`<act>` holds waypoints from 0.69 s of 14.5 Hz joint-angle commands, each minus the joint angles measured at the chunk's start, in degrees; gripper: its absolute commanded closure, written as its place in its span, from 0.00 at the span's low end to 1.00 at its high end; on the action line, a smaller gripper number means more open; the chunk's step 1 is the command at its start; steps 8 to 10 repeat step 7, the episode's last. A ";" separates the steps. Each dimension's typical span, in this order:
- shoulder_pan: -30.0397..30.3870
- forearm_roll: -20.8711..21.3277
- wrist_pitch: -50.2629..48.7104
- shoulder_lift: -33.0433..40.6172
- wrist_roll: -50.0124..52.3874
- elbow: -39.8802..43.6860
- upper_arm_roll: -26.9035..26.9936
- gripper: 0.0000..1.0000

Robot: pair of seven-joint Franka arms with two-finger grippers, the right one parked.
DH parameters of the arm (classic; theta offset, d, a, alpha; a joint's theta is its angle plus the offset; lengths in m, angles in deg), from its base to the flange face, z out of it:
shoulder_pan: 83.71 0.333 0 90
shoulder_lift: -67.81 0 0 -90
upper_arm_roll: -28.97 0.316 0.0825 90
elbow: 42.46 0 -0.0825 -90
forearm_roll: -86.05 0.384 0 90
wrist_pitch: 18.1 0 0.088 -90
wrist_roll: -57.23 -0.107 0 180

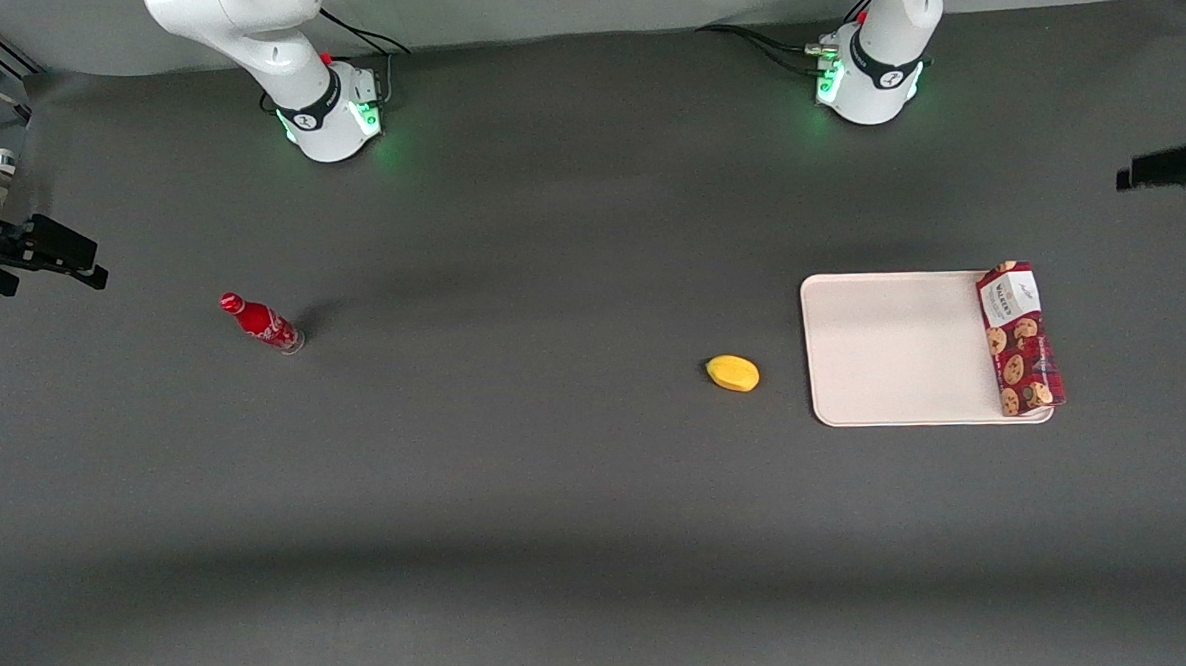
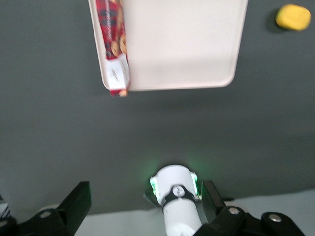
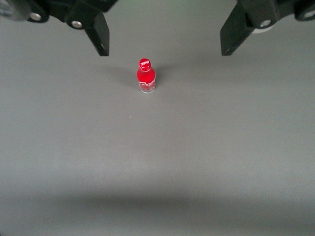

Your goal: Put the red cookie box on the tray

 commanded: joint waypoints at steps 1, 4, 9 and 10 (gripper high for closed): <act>-0.26 2.31 0.59 14.98 9.22 -14.18 -7.69 0.00; -0.17 2.31 5.61 23.46 12.76 -23.54 -10.95 0.00; -0.08 2.13 4.48 17.60 12.16 -17.24 -10.70 0.00; -0.08 2.13 4.48 17.60 12.16 -17.24 -10.70 0.00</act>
